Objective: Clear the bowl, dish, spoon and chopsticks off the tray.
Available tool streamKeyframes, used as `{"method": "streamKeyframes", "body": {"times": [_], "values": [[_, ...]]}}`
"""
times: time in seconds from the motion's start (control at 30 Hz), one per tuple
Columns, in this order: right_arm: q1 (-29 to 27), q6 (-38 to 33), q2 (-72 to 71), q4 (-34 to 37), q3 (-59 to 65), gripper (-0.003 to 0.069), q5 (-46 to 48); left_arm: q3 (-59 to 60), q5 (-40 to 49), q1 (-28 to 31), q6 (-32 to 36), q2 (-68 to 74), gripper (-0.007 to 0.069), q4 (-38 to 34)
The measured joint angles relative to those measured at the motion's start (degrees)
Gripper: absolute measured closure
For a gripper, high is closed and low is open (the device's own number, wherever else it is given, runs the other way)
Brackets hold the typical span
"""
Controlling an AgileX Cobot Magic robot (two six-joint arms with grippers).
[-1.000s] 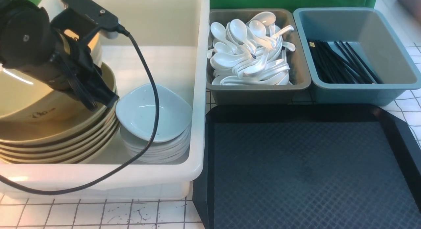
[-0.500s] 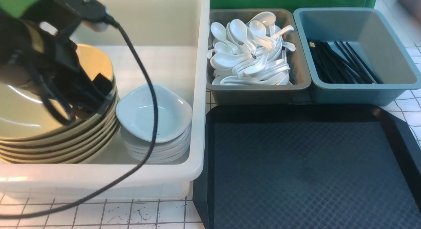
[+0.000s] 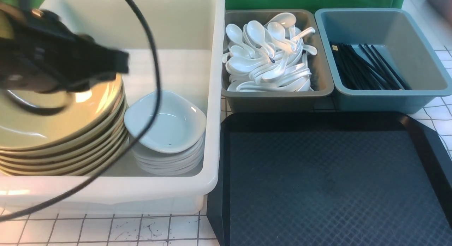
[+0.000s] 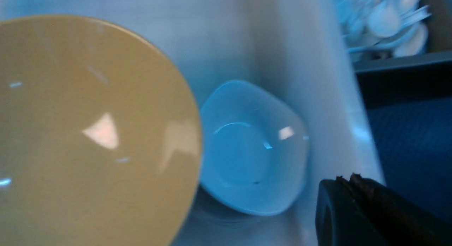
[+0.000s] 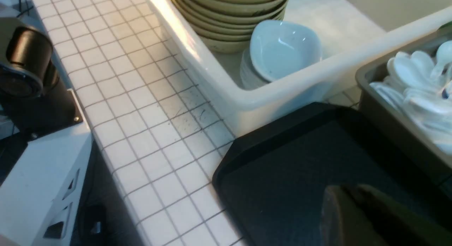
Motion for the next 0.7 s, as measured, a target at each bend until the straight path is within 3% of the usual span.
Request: {"method": "streamKeyframes", "body": {"times": [0.23, 0.43, 0.7], "values": [[0.0, 0.5, 0.0, -0.3, 0.1, 0.0612, 4.1, 12.6, -9.5, 0.0, 5.9, -19.7, 0.0626, -14.4], [0.0, 2.2, 0.0, -0.5, 0.9, 0.0612, 7.4, 33.9, -24.2, 0.0, 12.4, -36.2, 0.0626, -27.1], [0.0, 8.9, 0.0, -0.6, 5.4, 0.0612, 7.4, 46.6, -37.3, 0.0, 18.1, -43.0, 0.0626, -33.3]]}}
